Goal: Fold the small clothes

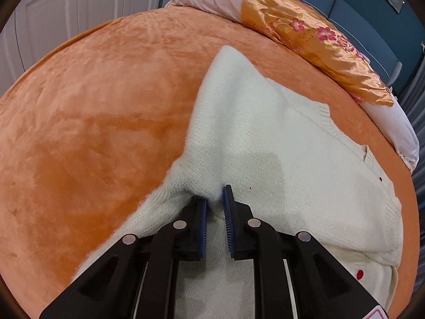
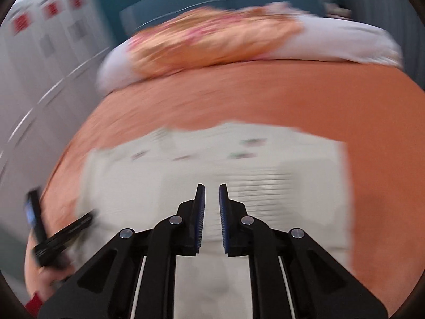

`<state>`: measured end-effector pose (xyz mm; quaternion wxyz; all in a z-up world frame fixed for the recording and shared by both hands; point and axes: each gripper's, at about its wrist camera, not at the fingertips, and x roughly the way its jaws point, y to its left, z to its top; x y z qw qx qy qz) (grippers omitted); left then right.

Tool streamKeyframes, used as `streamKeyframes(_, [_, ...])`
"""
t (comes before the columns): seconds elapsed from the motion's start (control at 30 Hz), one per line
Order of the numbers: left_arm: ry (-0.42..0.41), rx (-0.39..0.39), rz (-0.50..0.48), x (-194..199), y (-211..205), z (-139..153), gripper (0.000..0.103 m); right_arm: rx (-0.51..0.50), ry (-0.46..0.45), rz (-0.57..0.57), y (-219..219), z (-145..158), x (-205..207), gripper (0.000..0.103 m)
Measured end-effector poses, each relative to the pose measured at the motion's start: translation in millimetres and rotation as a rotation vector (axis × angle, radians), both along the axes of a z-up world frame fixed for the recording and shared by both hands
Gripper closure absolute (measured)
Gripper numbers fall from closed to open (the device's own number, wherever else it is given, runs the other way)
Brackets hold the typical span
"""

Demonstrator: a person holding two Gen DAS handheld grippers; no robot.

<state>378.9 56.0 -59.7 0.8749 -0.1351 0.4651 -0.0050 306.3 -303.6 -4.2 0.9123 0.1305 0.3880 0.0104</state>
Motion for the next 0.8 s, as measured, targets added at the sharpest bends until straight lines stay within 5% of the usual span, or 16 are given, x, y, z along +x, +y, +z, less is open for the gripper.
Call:
streamKeyframes(0.13, [-0.01,0.025,-0.026,-0.1,-2.3,-0.4,0.088,-0.04,0.079,0.15,69.5,-24.7,32.3,0.093])
streamKeyframes(0.27, [-0.012,0.023,-0.059,0.7,0.1,-1.6,0.087,-0.072,0.167,0.153,90.4,-60.8,48.0,0.096])
streamKeyframes(0.43, [-0.025,0.034,-0.083,-0.1,-0.7,-3.0,0.087,0.06,0.126,0.057,38.2,-67.9,21.7,0.103])
streamKeyframes(0.63, [-0.031,0.042,-0.081,-1.1,-2.7,-3.8,0.087,0.02,0.121,-0.147,-39.1,-56.7,-19.4,0.103])
streamKeyframes(0.8, [-0.027,0.059,-0.081,-0.7,-5.1,-3.2,0.087,0.05,0.125,-0.273,-85.7,-53.3,-33.8,0.08])
